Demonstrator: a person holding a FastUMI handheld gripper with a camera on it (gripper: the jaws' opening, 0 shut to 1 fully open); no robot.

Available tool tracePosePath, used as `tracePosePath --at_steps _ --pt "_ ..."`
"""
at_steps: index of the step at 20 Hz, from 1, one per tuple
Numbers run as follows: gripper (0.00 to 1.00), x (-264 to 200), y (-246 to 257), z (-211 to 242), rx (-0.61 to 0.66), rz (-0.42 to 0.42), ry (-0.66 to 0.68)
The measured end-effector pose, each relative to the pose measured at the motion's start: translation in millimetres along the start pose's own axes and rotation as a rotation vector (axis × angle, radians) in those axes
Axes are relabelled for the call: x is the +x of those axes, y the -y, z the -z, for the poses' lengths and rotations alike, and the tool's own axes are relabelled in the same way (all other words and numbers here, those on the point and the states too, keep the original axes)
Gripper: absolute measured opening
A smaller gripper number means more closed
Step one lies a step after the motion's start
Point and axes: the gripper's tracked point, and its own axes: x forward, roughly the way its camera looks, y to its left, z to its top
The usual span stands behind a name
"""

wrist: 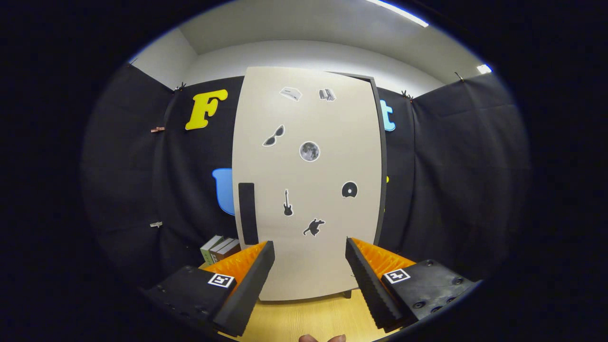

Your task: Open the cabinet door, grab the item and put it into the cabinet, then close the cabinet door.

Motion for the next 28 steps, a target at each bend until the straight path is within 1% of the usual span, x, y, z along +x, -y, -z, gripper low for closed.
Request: tracePosePath --at_steps 13,28 --pt "0.98 -2.4 -1.0 3.0 -0.006 -0.007 -0.004" --pt "0.98 7.0 -4.0 4.7 -0.004 -0.015 0.0"
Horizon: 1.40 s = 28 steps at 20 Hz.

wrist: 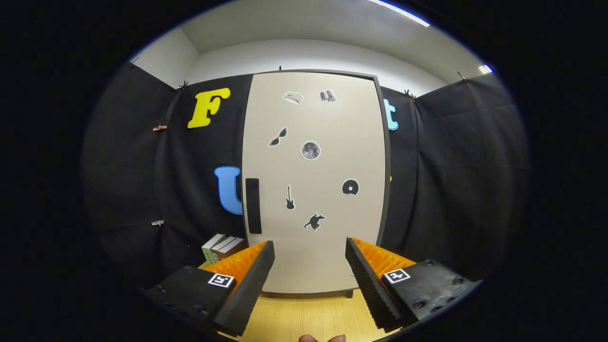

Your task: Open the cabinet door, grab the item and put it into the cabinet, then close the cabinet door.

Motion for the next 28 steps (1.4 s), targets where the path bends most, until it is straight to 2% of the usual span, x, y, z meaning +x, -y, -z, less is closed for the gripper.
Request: tracePosePath --at_steps 14,23,28 --pt "0.98 22.5 2.4 -3.1 -0.01 -0.018 0.016" --pt "0.98 35.9 3.5 -3.6 -0.02 -0.075 0.023" --pt "0.98 42.4 13.9 4.0 -0.033 -0.069 0.011"
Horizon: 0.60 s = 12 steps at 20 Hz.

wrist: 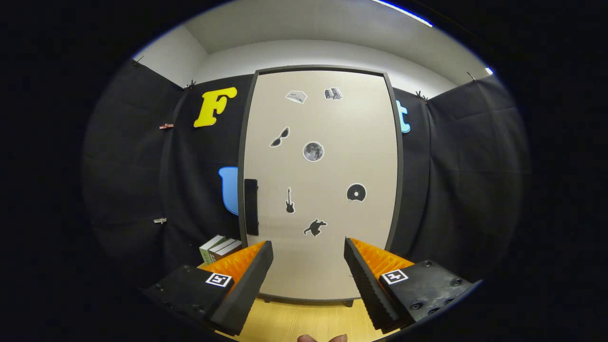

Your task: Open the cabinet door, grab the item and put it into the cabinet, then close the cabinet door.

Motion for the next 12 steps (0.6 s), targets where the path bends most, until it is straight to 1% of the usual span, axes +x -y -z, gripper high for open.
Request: tracePosePath --at_steps 12 --pt "0.98 8.1 6.8 9.0 -0.007 -0.038 -0.008"
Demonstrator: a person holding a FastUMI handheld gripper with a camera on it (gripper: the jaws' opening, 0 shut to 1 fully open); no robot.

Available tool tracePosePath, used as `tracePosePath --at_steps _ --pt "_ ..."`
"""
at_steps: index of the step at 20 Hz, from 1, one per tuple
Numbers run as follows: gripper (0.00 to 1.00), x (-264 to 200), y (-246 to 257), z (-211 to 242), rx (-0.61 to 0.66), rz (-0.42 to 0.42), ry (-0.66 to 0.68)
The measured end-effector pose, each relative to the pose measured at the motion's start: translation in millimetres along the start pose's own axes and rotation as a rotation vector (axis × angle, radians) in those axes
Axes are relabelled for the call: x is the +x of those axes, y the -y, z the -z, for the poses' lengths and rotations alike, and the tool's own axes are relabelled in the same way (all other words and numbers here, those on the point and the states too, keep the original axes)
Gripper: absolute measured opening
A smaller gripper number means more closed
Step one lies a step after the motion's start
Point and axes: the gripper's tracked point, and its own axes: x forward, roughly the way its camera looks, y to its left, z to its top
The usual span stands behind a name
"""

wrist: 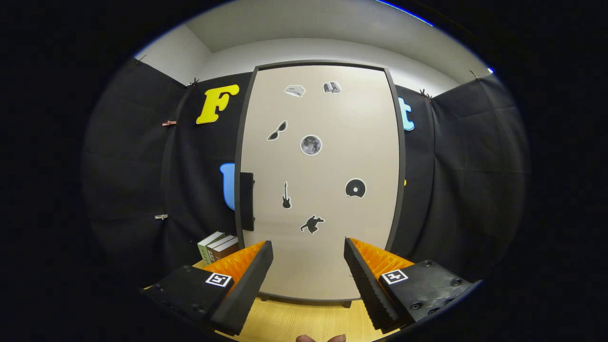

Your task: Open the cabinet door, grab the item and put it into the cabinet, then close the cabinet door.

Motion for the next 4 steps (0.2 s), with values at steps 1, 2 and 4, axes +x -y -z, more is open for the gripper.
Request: tracePosePath --at_steps 1,2,4 --pt "0.98 0.3 -0.4 0.7 -0.003 -0.002 -0.001" --pt "0.98 1.3 -0.1 1.3 -0.004 -0.005 -0.001" --pt "0.98 2.0 0.6 2.1 -0.003 -0.009 -0.002"
